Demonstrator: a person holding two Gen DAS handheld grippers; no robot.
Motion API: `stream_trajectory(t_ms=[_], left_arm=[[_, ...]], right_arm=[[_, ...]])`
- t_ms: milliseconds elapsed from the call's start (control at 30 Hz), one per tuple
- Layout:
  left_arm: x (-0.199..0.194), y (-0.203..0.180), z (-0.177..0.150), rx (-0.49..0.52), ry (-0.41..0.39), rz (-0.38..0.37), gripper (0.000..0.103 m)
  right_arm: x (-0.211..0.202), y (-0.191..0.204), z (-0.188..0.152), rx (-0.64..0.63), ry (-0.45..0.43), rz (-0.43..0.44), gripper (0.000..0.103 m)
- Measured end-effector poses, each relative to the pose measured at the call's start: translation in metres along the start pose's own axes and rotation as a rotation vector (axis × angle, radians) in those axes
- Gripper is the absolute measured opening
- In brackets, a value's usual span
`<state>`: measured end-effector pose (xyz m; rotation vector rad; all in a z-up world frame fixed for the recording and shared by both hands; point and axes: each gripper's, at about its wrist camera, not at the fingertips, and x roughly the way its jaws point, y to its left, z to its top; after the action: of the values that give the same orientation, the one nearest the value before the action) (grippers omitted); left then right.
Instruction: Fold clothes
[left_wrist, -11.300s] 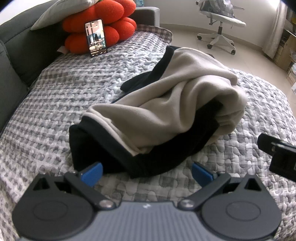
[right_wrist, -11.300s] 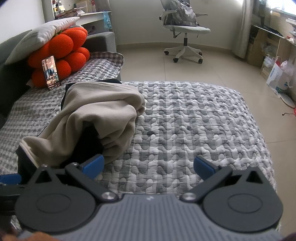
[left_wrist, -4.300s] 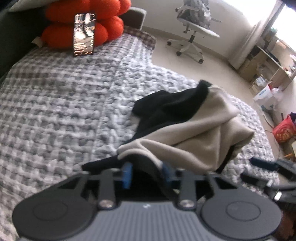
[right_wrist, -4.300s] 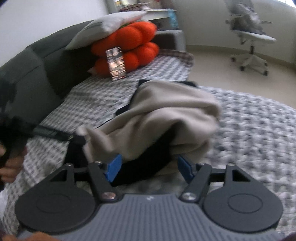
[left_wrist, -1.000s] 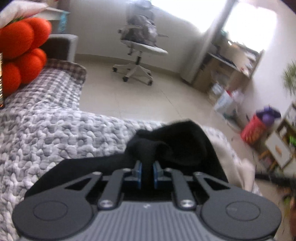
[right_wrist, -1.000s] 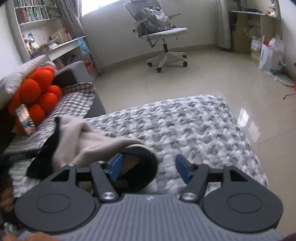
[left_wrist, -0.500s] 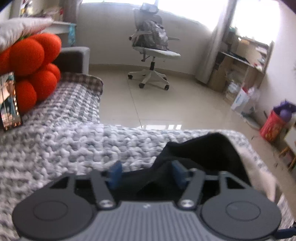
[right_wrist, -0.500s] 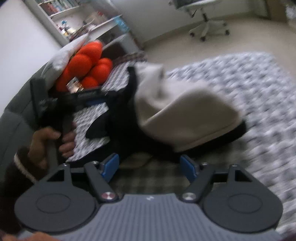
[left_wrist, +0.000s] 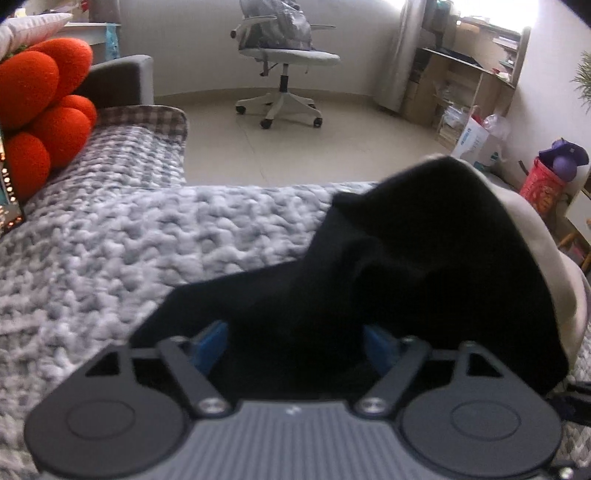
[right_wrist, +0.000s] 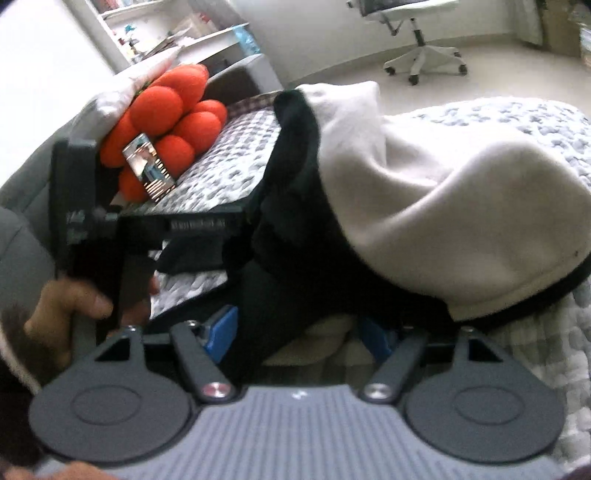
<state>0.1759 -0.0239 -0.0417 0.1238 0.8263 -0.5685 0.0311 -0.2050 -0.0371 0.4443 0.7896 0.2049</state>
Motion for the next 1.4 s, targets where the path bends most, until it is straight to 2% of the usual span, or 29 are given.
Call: stream_trajectory(t_ms=[67,100,133,167,267,300,467,500,567,867,933,1067,1200,1300,1400], left_arm=[[0.0,-0.005,-0.002,-0.017,0.003,-0.019,0.047],[-0.001,-0.007,-0.002,-0.026,0.004,-0.021,0.04],[-0.002,-0.009,-0.002,-0.035,0.006,-0.023,0.034],[-0.003,-0.01,-0.003,-0.048,0.01,-0.033,0.02],[-0.009,-0.011,-0.005,-0.089,0.016,-0.02,0.009],[-0.012,-0.01,-0.007,-0.101,0.013,-0.018,0.001],[-0.039,0.0,-0.016,-0.185,-0.004,-0.017,0.001],[-0.047,0.001,-0.018,-0.197,-0.01,-0.017,0.001],[-0.061,0.004,-0.022,-0.21,-0.021,-0.016,0.001],[-0.123,0.0,-0.041,-0.225,-0.059,-0.013,0.001],[-0.138,-0.001,-0.045,-0.233,-0.072,-0.017,0.001],[-0.165,-0.001,-0.053,-0.256,-0.094,-0.022,0.001],[-0.19,-0.005,-0.062,-0.265,-0.121,-0.025,0.001],[-0.206,-0.007,-0.066,-0.274,-0.15,-0.03,0.001],[-0.223,-0.005,-0.068,-0.3,-0.184,-0.027,0.001]], right_arm=[[0.002,0.002,0.001,0.003,-0.018,-0.014,0.061],[0.004,0.004,0.001,-0.001,-0.028,-0.023,0.05],[0.005,0.006,0.001,-0.011,-0.039,-0.029,0.044],[0.005,0.009,0.001,-0.021,-0.049,-0.03,0.041],[0.001,0.014,0.0,-0.052,-0.066,-0.026,0.03],[-0.002,0.015,0.0,-0.061,-0.07,-0.022,0.028],[-0.023,0.014,0.001,-0.076,-0.096,0.012,0.017],[-0.029,0.013,0.002,-0.076,-0.101,0.023,0.01],[-0.04,0.012,0.003,-0.077,-0.104,0.049,0.01],[-0.085,0.006,-0.001,-0.084,-0.12,0.061,0.009],[-0.098,0.005,-0.003,-0.098,-0.135,0.064,0.0],[-0.129,0.0,-0.001,-0.127,-0.187,0.045,0.0],[-0.141,-0.011,-0.001,-0.122,-0.185,0.01,0.001],[-0.145,-0.02,-0.004,-0.114,-0.172,-0.015,0.011],[-0.144,-0.03,-0.009,-0.094,-0.144,-0.025,0.013]])
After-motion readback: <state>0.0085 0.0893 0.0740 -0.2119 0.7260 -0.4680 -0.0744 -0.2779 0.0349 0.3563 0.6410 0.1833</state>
